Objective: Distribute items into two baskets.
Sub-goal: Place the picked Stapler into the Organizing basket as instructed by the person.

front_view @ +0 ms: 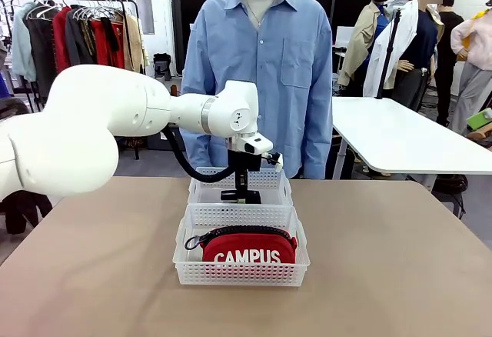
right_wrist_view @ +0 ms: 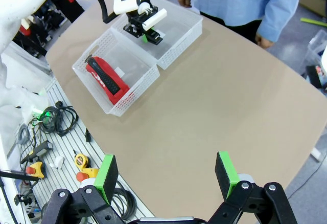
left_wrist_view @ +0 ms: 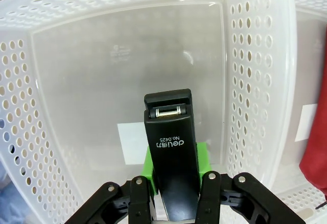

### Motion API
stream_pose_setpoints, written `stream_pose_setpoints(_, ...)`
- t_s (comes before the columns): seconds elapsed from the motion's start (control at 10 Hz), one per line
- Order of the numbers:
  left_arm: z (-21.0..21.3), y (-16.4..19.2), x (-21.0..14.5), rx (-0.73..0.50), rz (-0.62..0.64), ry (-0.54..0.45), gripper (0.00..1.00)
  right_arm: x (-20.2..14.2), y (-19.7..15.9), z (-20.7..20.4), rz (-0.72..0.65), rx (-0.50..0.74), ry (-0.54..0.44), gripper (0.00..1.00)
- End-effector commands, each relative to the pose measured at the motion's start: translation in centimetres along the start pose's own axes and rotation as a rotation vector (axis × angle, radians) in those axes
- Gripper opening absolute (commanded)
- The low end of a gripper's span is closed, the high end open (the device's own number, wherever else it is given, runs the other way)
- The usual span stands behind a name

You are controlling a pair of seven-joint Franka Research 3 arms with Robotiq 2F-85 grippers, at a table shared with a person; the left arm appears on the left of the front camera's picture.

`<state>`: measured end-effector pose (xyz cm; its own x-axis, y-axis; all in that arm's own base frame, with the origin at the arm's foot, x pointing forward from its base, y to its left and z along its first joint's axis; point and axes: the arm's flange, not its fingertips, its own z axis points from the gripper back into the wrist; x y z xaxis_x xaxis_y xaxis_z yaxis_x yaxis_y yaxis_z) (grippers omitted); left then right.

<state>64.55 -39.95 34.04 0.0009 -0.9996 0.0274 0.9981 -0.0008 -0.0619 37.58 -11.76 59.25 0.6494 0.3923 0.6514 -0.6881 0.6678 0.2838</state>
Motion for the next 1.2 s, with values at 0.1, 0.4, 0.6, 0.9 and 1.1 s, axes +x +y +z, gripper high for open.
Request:
stream_pose_setpoints(0.1, 1.0, 0.8, 0.5, -0.002, -0.025, -0.003, 0.28, 0.1, 0.1, 0.0, 0.003, 0.002, -0.002, 1.0)
stream_pose_setpoints(0.4, 1.2, 1.0, 0.7, -0.009, -0.027, -0.007, 0.82, 0.1, 0.1, 0.0, 0.003, 0.002, -0.002, 1.0)
stream_pose_setpoints(0.6, 1.6, 1.1, 0.8, -0.006, -0.028, -0.008, 1.0, 0.1, 0.1, 0.0, 0.003, 0.002, -0.002, 1.0)
stream_pose_setpoints(0.9, 2.2, 1.0, 0.6, -0.014, -0.017, 0.001, 1.0, 0.1, 0.1, 0.0, 0.003, 0.002, -0.002, 1.0)
stream_pose_setpoints(1.1, 2.8, 0.6, 0.5, -0.018, -0.008, 0.015, 1.0, 0.1, 0.1, 0.0, 0.003, 0.002, -0.002, 1.0)
